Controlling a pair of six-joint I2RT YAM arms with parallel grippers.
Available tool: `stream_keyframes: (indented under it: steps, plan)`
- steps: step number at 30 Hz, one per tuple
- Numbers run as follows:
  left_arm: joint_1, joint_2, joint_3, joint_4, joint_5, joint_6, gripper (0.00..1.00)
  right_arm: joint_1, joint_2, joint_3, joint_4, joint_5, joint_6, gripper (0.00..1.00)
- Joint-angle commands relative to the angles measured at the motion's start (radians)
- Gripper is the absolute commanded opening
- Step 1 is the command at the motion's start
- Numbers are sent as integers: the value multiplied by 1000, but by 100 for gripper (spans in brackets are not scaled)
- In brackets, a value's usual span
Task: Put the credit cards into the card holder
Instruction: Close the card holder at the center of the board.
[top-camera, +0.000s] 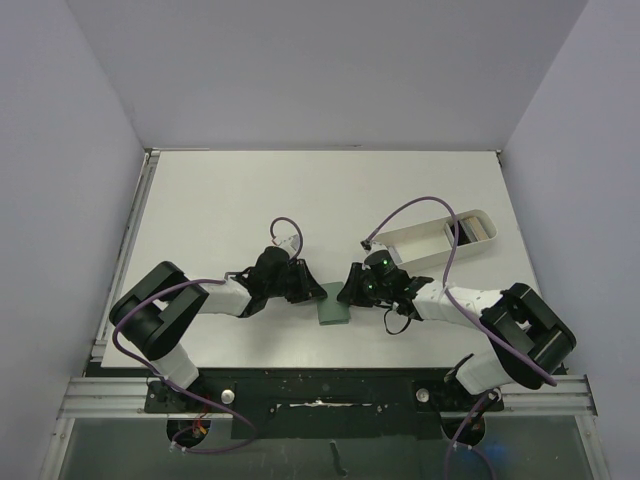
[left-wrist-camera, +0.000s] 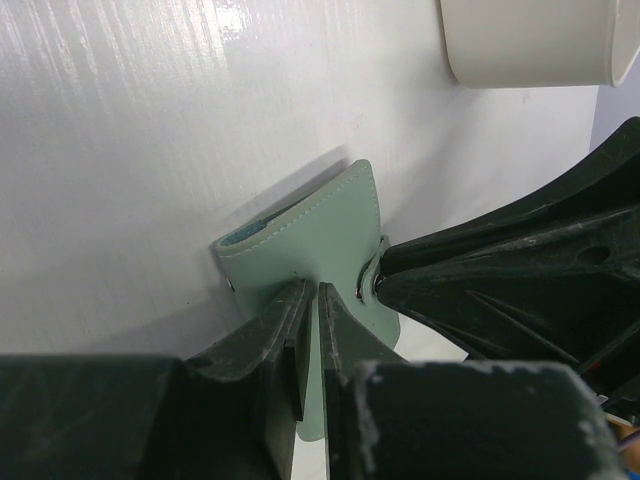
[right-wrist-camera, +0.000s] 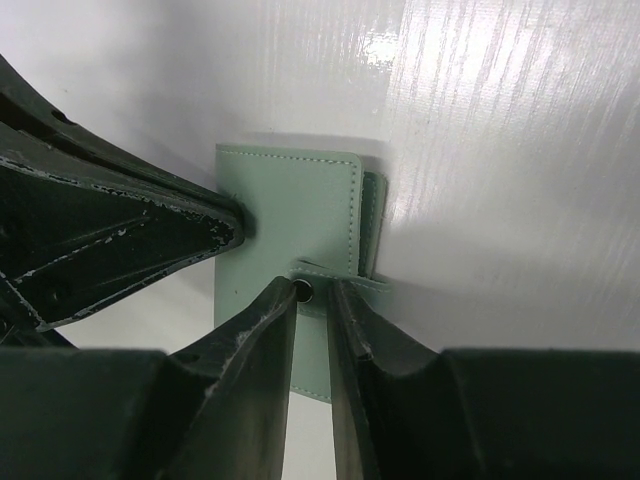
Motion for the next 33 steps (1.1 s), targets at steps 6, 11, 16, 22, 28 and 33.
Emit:
stream_keyframes:
  steps: [6, 11, 16, 22, 28, 33]
  plan:
    - [-27, 23, 12, -71, -5, 33, 10, 27, -21, 38, 60, -13, -11, 21]
    - [-27, 27, 6, -58, -2, 25, 10, 27, -17, 40, 42, 3, -16, 13]
    - [-27, 31, 11, -61, -1, 27, 10, 33, -11, 49, 33, -3, -15, 9]
    - [-27, 29, 17, -65, -1, 26, 10, 49, -21, 62, -28, 45, -16, 18]
    - [-27, 31, 8, -49, 2, 18, 11, 49, 16, 67, -48, 65, -15, 14]
    - [-27, 30, 7, -39, 12, 11, 11, 55, 57, 98, -64, 71, -32, 9]
